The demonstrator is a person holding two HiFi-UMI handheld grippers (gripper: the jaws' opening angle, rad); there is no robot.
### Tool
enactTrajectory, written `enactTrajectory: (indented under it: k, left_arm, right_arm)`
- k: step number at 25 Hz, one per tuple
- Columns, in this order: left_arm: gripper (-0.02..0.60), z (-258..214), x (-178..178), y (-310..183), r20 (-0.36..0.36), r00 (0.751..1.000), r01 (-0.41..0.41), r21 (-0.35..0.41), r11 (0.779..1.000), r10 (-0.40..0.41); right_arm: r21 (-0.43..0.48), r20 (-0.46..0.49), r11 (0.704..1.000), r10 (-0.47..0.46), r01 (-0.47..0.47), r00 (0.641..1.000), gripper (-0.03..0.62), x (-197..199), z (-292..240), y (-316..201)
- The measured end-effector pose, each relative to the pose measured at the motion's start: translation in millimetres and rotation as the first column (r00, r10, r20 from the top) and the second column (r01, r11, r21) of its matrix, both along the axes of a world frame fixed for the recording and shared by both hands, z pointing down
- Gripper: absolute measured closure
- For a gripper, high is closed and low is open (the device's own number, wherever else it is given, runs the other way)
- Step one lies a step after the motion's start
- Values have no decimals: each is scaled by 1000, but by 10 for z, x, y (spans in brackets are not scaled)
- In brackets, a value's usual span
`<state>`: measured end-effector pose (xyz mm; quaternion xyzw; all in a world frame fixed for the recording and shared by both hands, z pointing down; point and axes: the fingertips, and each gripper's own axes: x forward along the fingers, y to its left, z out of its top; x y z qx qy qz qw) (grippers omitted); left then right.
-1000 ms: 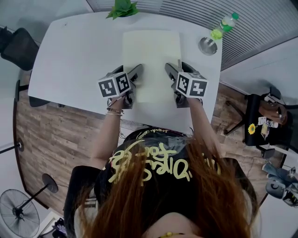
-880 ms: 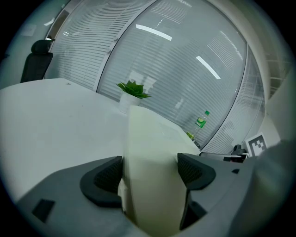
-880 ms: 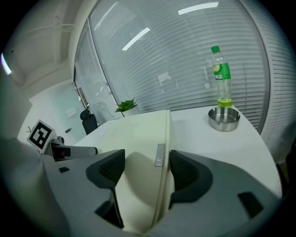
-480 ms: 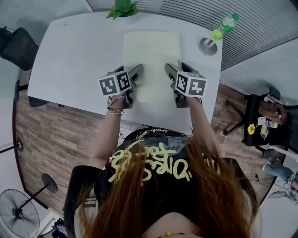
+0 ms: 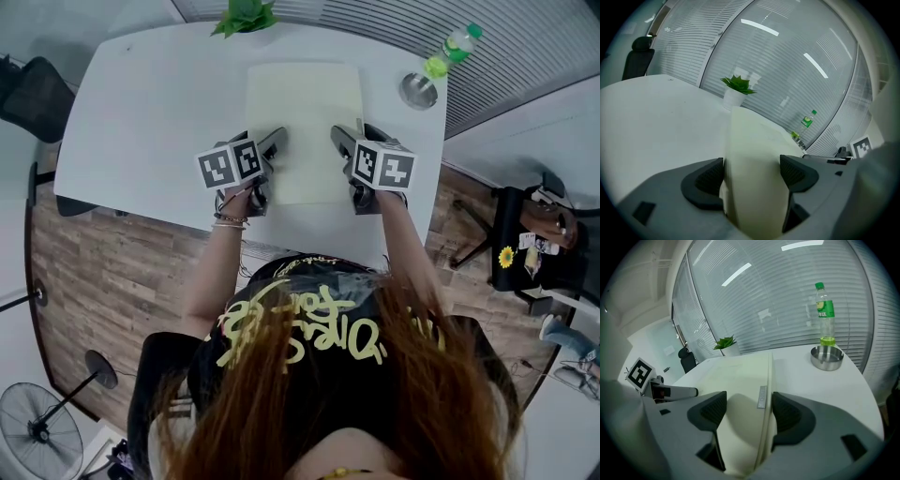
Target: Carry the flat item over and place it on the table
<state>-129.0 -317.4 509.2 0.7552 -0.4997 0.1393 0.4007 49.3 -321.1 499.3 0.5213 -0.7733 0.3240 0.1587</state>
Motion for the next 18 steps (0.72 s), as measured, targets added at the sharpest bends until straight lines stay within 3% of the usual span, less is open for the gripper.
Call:
enactTrajectory:
  k: [7,18]
  left_arm:
    - [196,-14,0,-5,-19,1000,2,-1,1000,-2]
    - [195,-155,-32,-11,37,999,-1,90,996,-3]
  right_arm:
    - [2,15,1000,-9,9,1000,281,-13,-4,0]
    - [91,-11,993,-76,76,997,279,-47,-132,29]
